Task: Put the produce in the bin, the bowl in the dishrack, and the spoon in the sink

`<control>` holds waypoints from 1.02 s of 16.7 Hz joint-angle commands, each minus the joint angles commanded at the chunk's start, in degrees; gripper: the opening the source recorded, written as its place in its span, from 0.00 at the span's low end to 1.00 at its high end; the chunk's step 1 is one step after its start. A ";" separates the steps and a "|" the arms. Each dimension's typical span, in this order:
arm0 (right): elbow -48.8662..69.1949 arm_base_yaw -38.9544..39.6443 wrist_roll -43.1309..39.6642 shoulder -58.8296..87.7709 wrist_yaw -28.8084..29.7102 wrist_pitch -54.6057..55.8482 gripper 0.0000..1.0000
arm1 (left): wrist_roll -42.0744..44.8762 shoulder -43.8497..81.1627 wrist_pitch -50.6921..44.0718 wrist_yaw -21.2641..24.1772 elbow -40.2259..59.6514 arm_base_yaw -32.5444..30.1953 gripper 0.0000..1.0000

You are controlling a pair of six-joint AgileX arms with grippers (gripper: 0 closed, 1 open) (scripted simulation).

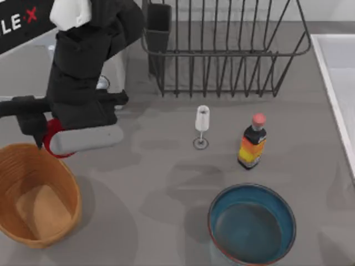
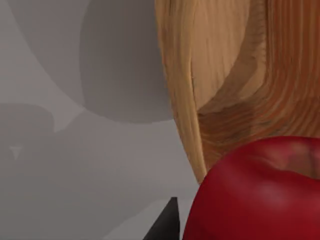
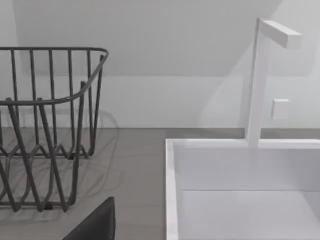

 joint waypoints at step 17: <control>0.00 0.00 0.00 0.00 0.00 0.00 1.00 | 25.31 -4.48 -3.39 -3.59 -5.13 -0.20 0.00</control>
